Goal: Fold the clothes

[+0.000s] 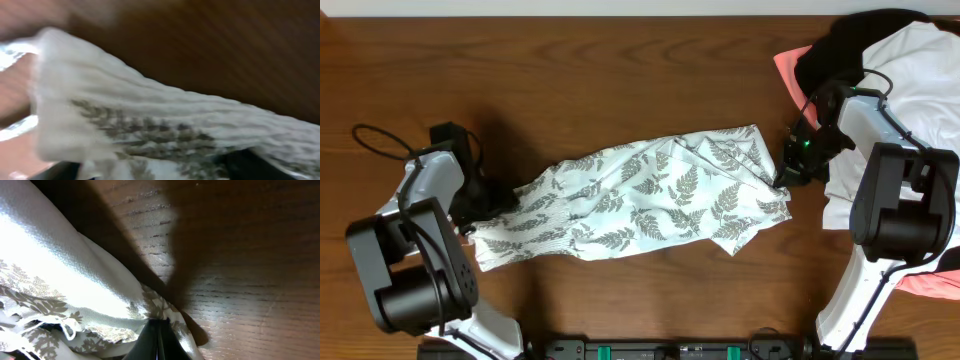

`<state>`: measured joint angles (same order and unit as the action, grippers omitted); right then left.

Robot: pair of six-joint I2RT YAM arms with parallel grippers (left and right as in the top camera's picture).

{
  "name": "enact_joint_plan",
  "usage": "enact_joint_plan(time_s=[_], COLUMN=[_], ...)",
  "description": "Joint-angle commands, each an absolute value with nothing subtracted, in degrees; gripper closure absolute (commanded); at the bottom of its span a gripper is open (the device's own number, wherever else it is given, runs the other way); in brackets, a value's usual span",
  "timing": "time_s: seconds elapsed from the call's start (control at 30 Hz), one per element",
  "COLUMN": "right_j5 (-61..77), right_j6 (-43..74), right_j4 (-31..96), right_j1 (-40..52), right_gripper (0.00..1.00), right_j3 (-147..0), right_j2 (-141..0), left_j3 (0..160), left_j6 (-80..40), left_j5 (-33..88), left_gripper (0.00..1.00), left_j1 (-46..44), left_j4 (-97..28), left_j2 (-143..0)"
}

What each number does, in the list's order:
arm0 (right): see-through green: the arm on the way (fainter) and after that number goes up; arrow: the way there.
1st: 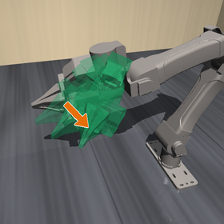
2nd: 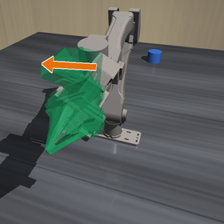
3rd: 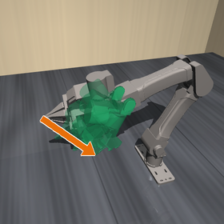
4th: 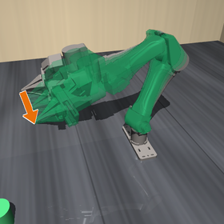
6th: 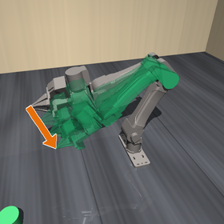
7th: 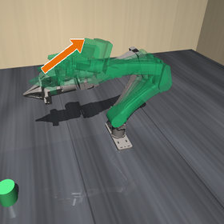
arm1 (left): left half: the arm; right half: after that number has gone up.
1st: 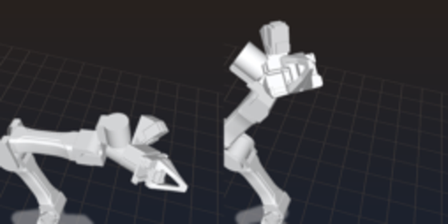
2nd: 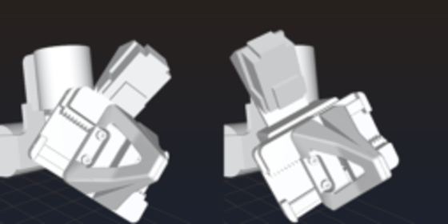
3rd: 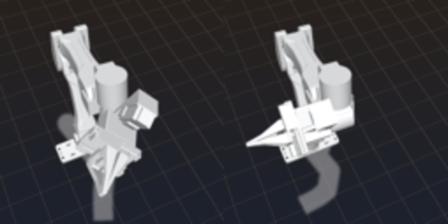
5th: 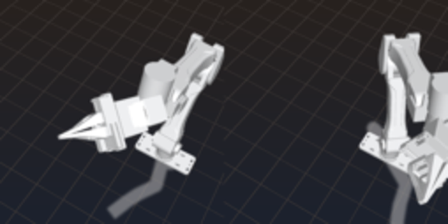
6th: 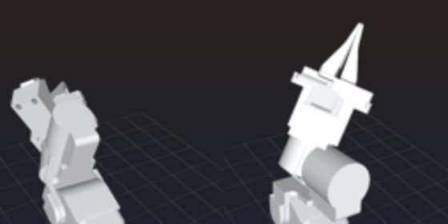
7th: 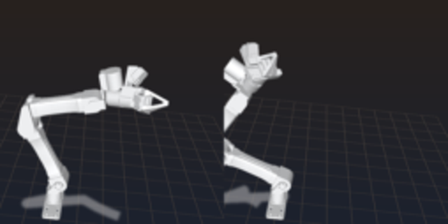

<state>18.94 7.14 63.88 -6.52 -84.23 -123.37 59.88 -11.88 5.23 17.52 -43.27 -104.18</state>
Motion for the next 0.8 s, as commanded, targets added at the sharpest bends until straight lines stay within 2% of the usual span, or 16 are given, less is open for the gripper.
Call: enact_joint_plan(time_s=[0.0, 0.1, 0.37, 0.77], right_j5=[11.38, 11.38, 11.38, 11.84], right_j6=[6.57, 6.59, 6.57, 6.59], right_j4=[63.05, 63.22, 63.72, 62.08], right_j1=[-7.11, -7.11, -7.11, -7.11], right_gripper=[0.98, 0.98, 0.99, 0.98], right_j3=[-83.20, -83.20, -83.20, -83.24], right_j2=[-125.99, -125.99, -126.02, -121.69], left_j3=[59.35, 59.37, 60.66, 61.84], left_j6=[-7.42, -7.29, -7.75, -9.98], left_j5=[11.75, 12.21, 11.73, 6.59], left_gripper=[0.52, 0.94, 0.94, 0.94], left_j1=[17.28, 17.30, 18.68, 24.88], left_j4=[-42.83, -42.46, -42.50, -42.89], left_j2=[-106.63, -106.63, -104.55, -91.85])
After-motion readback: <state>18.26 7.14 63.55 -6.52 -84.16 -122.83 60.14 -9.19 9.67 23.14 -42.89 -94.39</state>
